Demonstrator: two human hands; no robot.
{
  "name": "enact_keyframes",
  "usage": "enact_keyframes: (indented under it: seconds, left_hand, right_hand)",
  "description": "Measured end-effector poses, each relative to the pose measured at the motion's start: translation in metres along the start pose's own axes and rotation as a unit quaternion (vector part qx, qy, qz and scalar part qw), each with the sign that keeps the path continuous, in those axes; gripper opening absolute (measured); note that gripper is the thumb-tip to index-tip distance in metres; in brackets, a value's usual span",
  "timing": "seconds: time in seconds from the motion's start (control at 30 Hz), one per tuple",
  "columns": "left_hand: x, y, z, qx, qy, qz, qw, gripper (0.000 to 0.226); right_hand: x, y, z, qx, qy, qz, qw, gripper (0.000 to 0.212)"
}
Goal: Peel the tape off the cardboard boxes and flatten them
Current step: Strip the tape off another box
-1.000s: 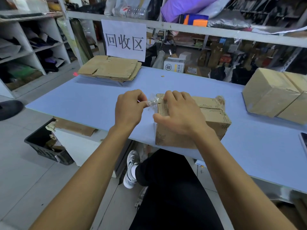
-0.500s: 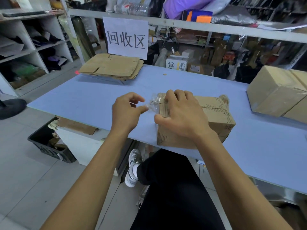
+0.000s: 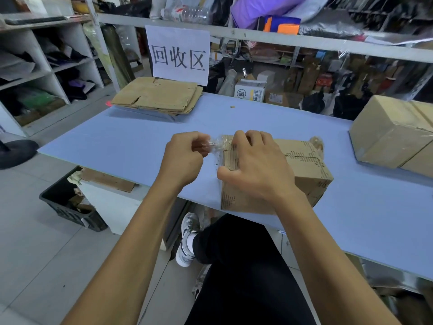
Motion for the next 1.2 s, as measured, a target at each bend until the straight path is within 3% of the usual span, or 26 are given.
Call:
enact_keyframes:
  seconds: [0.1,0.33,0.43,0.53,0.83,0.97,1.07,1.2]
  left_hand:
    - [-0.001,0.005,0.005,-0.035,0.03,0.003,0.999,0.041]
    - [-0.001,-0.014,0.007,0.013,0.003,0.036,0.999,0.037]
    - [0.004,-0.021,0.005,-0.024,-0.05,0.089,0.994,0.022]
    - [0.003,-0.03,0.008,-0.081,-0.048,0.114,0.989,0.023]
    - [0.001,-0.049,0.009,-0.18,0.002,0.096,0.979,0.028]
    - [-0.001,-0.043,0.006,-0.087,-0.056,0.078,0.992,0.024]
    - [-0.002,-0.023,0.008,0.009,-0.035,0.098,0.995,0.02]
    - [0.0,-0.001,0.015,0.048,-0.038,0.096,0.994,0.001]
  right_hand:
    - [-0.001,0.001,0.001,0.0,0.006,0.003,1.0,0.045]
    - [0.002,0.0,0.0,-0.008,0.007,0.001,1.0,0.047]
    - [0.001,0.0,0.002,-0.018,0.007,-0.001,1.0,0.047]
    - [0.001,-0.001,0.002,-0.025,0.002,0.003,1.0,0.047]
    - [0.0,-0.003,0.003,-0.021,0.003,-0.003,1.0,0.046]
    - [0.0,-0.003,0.002,-0.013,0.003,0.0,1.0,0.048]
    - [-0.001,-0.002,0.003,-0.008,0.007,0.002,1.0,0.048]
    - [-0.002,-0.001,0.003,-0.001,0.011,-0.001,1.0,0.048]
Point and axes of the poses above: each hand's wrist, its own y-axis away from the middle knuckle, its own z-axis out of the palm, x = y × z, the point moved 6 cm from there along -y, towards the middle knuckle, and after that the axes turned 1 degree about z, right-handed, at the moved point
